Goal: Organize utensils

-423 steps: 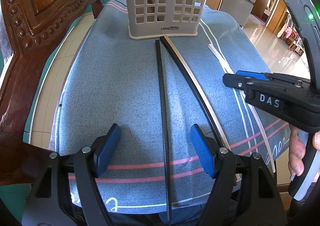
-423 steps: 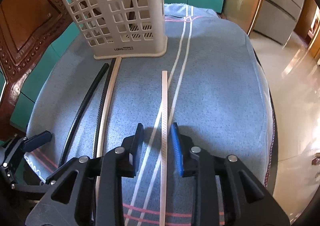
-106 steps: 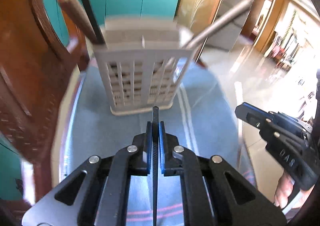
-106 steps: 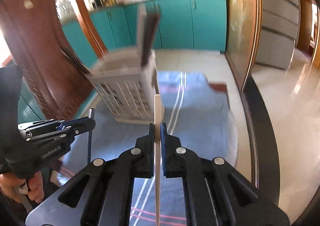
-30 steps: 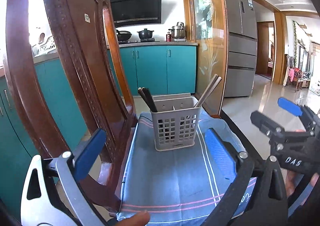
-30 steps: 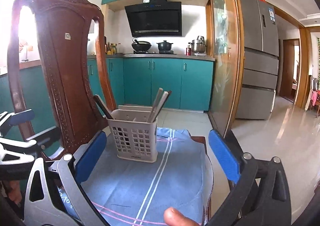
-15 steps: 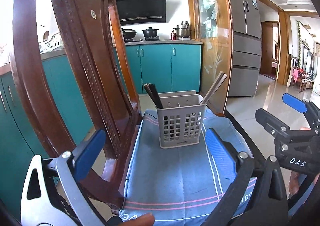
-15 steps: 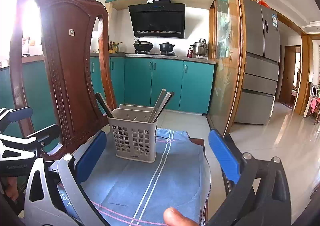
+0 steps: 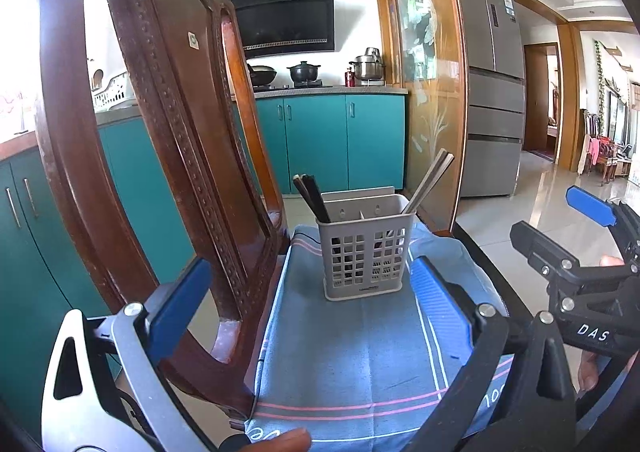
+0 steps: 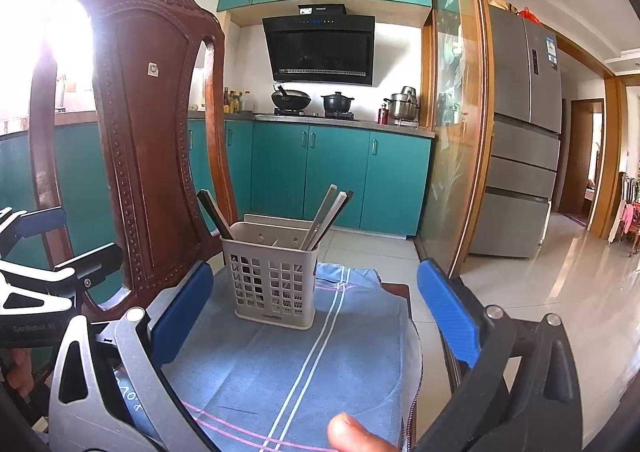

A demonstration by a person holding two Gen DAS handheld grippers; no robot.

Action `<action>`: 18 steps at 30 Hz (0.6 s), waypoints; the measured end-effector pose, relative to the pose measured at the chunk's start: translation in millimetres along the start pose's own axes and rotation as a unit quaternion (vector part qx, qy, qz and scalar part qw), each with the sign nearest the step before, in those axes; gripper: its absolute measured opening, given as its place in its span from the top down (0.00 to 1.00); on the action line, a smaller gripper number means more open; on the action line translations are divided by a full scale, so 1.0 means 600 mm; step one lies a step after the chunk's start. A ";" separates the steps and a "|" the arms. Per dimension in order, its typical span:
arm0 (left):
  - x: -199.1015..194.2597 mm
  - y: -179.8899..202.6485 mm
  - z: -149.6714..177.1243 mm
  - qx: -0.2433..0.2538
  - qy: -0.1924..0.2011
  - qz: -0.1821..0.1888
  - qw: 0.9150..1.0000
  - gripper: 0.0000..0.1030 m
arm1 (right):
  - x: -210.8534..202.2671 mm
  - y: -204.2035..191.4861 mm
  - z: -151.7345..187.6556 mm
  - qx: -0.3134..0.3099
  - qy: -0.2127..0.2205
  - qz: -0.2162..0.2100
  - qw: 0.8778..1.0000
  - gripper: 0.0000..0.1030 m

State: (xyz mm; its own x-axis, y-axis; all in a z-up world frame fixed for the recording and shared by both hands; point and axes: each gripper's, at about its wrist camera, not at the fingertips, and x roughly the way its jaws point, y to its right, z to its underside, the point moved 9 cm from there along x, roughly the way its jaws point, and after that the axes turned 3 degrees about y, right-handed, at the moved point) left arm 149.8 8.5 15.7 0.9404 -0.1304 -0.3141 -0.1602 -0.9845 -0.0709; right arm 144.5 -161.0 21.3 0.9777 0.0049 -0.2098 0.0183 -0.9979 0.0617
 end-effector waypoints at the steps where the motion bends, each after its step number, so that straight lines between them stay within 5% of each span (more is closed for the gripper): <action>1: 0.000 0.001 0.000 0.000 -0.001 0.001 1.000 0.04 | 0.000 0.000 -0.001 0.000 0.001 0.001 1.000 0.03; 18: -0.003 -0.005 0.001 -0.006 -0.004 -0.003 1.000 0.04 | -0.013 0.002 -0.011 0.008 0.018 0.000 1.000 0.03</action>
State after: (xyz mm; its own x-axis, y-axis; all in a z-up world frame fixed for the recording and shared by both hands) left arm 148.5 11.8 16.0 0.9391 -0.1235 -0.3206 -0.1510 -0.9866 -0.0625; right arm 138.4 -162.0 29.4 0.9846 0.0075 -0.1744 0.0156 -0.9989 0.0453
